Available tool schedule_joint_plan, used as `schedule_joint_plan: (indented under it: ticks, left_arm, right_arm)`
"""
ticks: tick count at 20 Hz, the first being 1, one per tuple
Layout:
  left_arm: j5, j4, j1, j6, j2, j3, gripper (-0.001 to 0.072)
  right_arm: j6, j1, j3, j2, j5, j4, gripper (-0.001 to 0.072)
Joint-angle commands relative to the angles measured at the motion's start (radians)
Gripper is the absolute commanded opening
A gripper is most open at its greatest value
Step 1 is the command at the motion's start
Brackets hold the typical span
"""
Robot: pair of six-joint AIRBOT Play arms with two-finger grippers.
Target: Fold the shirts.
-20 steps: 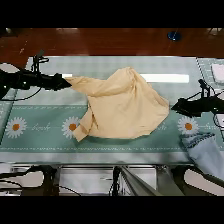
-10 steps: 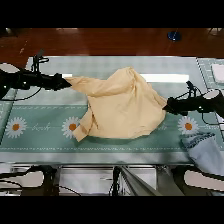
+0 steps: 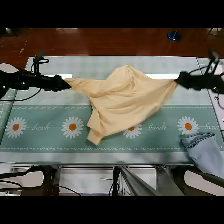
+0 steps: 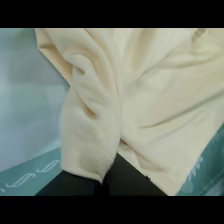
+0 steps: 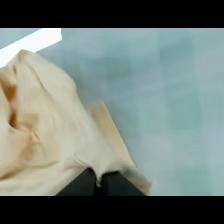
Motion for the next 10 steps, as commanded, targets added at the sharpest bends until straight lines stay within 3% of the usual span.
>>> schedule_joint_plan:
  ticks: [1, 5, 10]
  left_arm:
    - [-0.167, 0.000, -0.002, 0.009, 0.015, 0.000, 0.0022]
    - [-0.366, 0.001, -0.019, 0.004, 0.062, -0.001, 0.0022]
    - [-0.389, 0.129, -0.031, -0.095, 0.098, -0.034, 0.0022]
  right_arm:
    - [0.009, -0.004, 0.215, -0.024, -0.029, 0.007, 0.0022]
    - [0.028, -0.004, 0.349, -0.130, -0.048, 0.006, 0.0022]
    - [0.046, -0.004, 0.379, -0.238, -0.040, 0.006, 0.0022]
